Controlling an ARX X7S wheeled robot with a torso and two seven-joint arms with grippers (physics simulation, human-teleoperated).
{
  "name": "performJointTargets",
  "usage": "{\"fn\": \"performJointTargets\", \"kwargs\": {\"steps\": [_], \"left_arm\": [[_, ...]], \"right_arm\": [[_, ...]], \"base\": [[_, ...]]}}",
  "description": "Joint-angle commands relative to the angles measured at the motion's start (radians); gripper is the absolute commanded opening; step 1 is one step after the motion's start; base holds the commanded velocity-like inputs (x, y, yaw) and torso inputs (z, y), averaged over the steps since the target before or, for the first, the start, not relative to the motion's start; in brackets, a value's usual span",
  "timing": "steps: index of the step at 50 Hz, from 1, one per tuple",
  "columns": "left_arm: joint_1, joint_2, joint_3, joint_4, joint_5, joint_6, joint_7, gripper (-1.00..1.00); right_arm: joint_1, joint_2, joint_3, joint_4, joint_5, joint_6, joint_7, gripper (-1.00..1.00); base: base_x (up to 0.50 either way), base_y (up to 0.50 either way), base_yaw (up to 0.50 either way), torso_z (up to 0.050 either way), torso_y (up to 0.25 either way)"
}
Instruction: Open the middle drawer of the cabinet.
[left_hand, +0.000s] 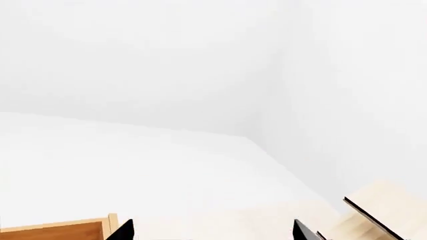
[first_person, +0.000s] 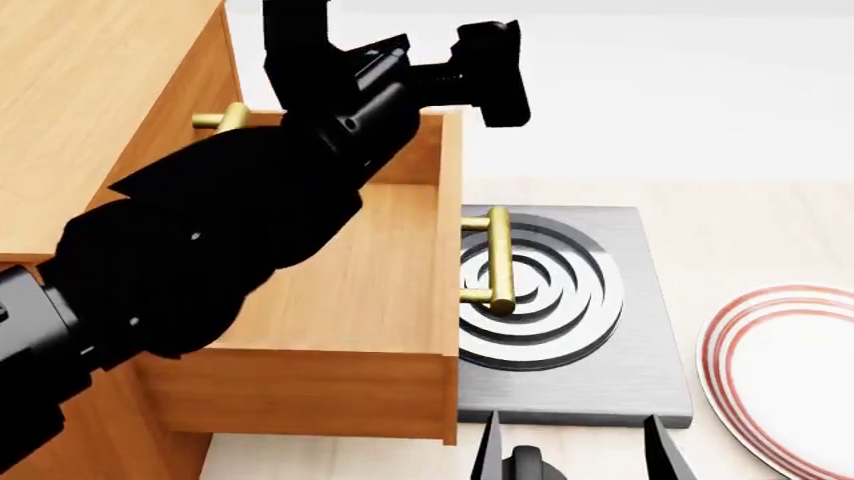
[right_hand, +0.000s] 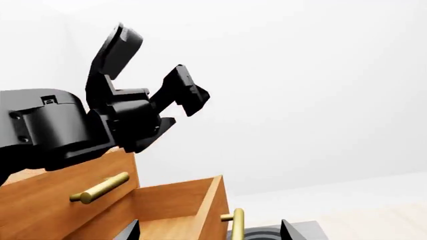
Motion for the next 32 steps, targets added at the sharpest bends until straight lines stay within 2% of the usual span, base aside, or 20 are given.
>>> {"fn": "performJointTargets", "kwargs": {"steps": [1, 8, 14, 15, 17, 18, 24, 26, 27, 32], "left_arm": [[0.000, 0.002, -0.009, 0.033, 0.104, 0.120, 0.011, 1.00], [-0.010, 0.002, -0.020, 0.016, 0.240, 0.221, -0.124, 1.00], [-0.063, 0.001, 0.026, 0.042, 0.354, 0.156, -0.191, 1.00], [-0.089, -0.003, 0.069, 0.069, 0.405, 0.138, -0.224, 1.00], [-0.113, -0.043, 0.087, 0.161, 0.440, 0.142, -0.283, 1.00], [-0.121, -0.053, 0.097, 0.186, 0.451, 0.138, -0.274, 1.00], [-0.172, -0.156, 0.149, 0.411, 0.560, 0.142, -0.453, 1.00], [-0.173, -0.182, 0.139, 0.465, 0.553, 0.148, -0.478, 1.00], [-0.206, -0.212, 0.166, 0.533, 0.619, 0.139, -0.567, 1.00], [-0.204, -0.282, 0.159, 0.630, 0.609, 0.144, -0.595, 1.00]], "right_arm": [[-0.002, 0.001, -0.004, -0.003, -0.004, 0.000, 0.003, 1.00], [-0.002, 0.002, -0.004, -0.002, -0.003, -0.001, 0.005, 1.00], [0.000, 0.001, -0.009, -0.002, -0.006, 0.001, 0.004, 1.00], [0.000, 0.001, -0.011, -0.002, -0.008, 0.001, 0.004, 1.00], [0.002, 0.000, -0.010, 0.000, -0.007, 0.000, 0.004, 1.00], [0.003, 0.000, -0.011, 0.000, -0.006, 0.002, 0.004, 1.00], [0.004, 0.002, -0.012, -0.001, -0.006, 0.003, 0.005, 1.00], [0.003, 0.002, -0.012, 0.000, -0.007, 0.001, 0.004, 1.00], [0.004, 0.002, -0.012, 0.000, -0.006, 0.003, 0.005, 1.00], [0.000, 0.005, -0.011, -0.005, -0.007, 0.002, 0.008, 1.00]], "base": [[0.00, 0.00, 0.00, 0.000, 0.000], [0.00, 0.00, 0.00, 0.000, 0.000], [0.00, 0.00, 0.00, 0.000, 0.000], [0.00, 0.00, 0.00, 0.000, 0.000], [0.00, 0.00, 0.00, 0.000, 0.000], [0.00, 0.00, 0.00, 0.000, 0.000], [0.00, 0.00, 0.00, 0.000, 0.000], [0.00, 0.00, 0.00, 0.000, 0.000], [0.00, 0.00, 0.00, 0.000, 0.000], [0.00, 0.00, 0.00, 0.000, 0.000]]}}
